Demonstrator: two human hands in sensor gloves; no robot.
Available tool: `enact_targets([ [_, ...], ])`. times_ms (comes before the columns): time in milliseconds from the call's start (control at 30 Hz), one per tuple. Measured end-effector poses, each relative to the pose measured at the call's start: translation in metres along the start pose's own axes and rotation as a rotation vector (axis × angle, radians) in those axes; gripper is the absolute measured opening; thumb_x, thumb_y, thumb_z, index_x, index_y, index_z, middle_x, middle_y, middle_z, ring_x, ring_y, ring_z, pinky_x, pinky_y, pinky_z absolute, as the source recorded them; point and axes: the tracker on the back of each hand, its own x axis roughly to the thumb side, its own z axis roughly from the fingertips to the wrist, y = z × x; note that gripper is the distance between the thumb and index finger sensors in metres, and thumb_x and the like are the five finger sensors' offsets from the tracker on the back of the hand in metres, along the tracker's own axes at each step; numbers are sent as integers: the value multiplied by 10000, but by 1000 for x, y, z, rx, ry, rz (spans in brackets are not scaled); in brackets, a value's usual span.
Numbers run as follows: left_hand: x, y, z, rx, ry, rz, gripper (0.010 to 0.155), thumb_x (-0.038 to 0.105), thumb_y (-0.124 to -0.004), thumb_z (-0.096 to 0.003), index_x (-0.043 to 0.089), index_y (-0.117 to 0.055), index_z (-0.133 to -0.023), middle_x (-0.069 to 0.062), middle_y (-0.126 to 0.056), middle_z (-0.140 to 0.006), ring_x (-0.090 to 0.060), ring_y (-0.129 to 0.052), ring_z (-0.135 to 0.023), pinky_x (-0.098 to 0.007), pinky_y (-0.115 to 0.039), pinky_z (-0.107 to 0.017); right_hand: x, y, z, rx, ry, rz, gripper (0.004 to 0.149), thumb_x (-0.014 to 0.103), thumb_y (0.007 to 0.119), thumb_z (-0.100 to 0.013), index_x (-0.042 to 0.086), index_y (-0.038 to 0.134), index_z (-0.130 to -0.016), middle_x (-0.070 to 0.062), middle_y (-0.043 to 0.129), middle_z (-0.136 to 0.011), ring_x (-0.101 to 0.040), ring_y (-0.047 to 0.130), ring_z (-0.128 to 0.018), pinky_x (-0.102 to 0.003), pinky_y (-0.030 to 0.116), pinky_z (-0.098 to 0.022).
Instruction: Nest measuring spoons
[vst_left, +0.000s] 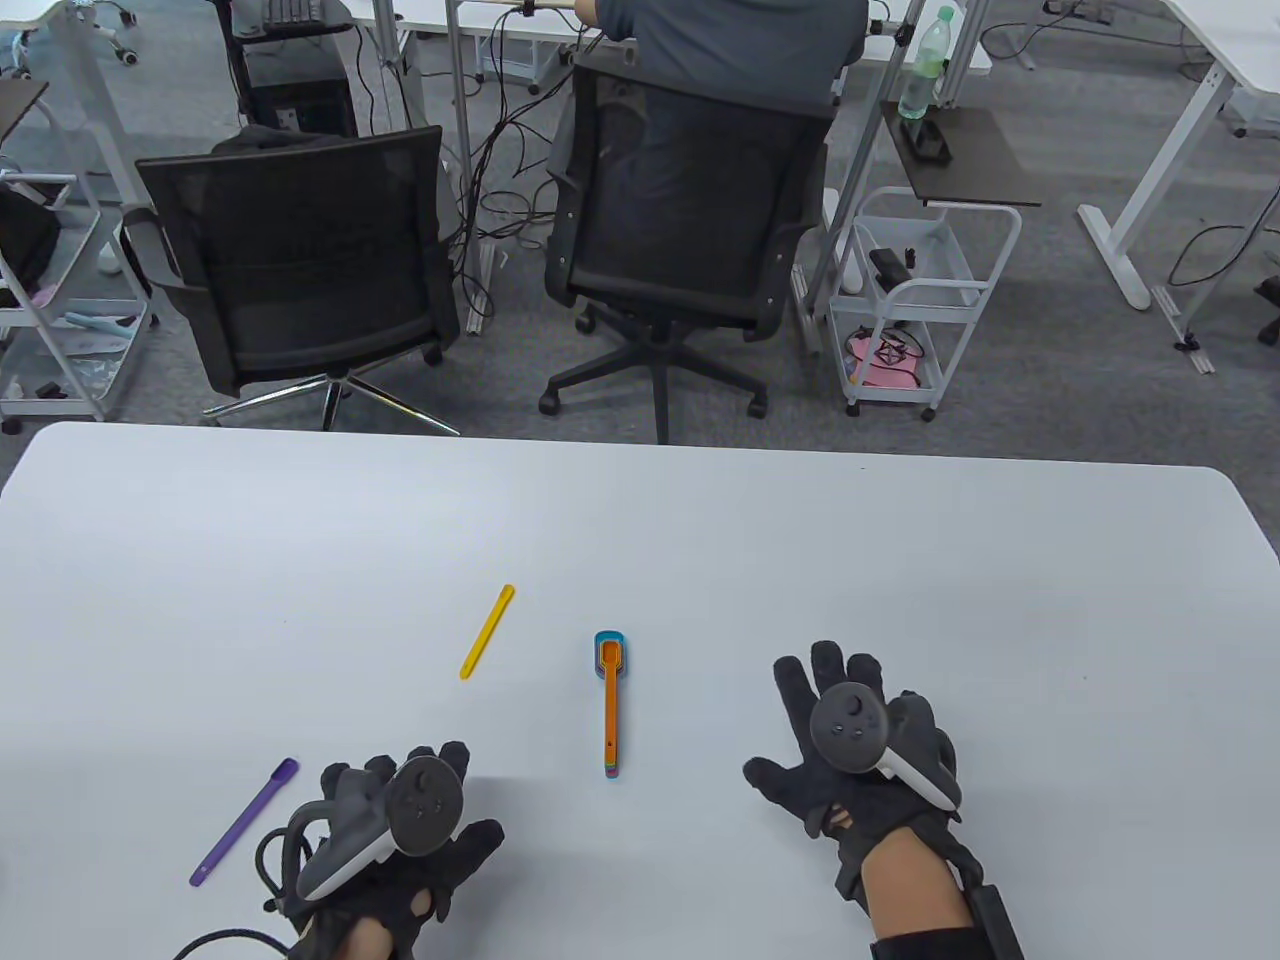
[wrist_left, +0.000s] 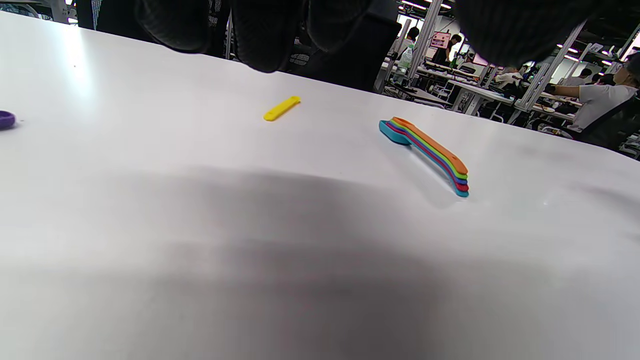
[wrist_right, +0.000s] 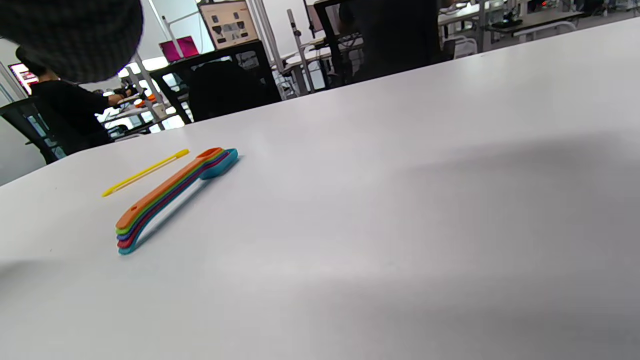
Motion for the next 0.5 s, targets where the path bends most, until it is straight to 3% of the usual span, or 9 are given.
enact_targets([
  [167,0,-1,1,5,9,0,956,694,-731,-474,161,-439,-1212,-202,-519,-1239,-614,-484,-1127,-821,-256,-690,-33,20,14,27,-26,-12,1047,763,758,-345,303,203,-1103,-132,53,-1180,-563,85,-1064,-883,173,-613],
  [333,2,-5,-3,-1,18,-21,950,690,-730,-475,176,-423,-1214,-182,-509,-1245,-603,-459,-1140,-819,-242,-696,-55,25,20,8,-32,-84,1046,755,775,-344,294,226,-1105,-148,81,-1182,-574,98,-1057,-887,174,-604],
  [500,-3,0,-5,65,48,-34,942,676,-750,-467,181,-437,-1204,-126,-660,-1175,-503,-651,-1074,-807,-272,-720,-64,27,22,5,-23,-144,1041,748,783,-344,284,245,-1105,-166,102,-1180,-584,116,-1050,-887,183,-599],
])
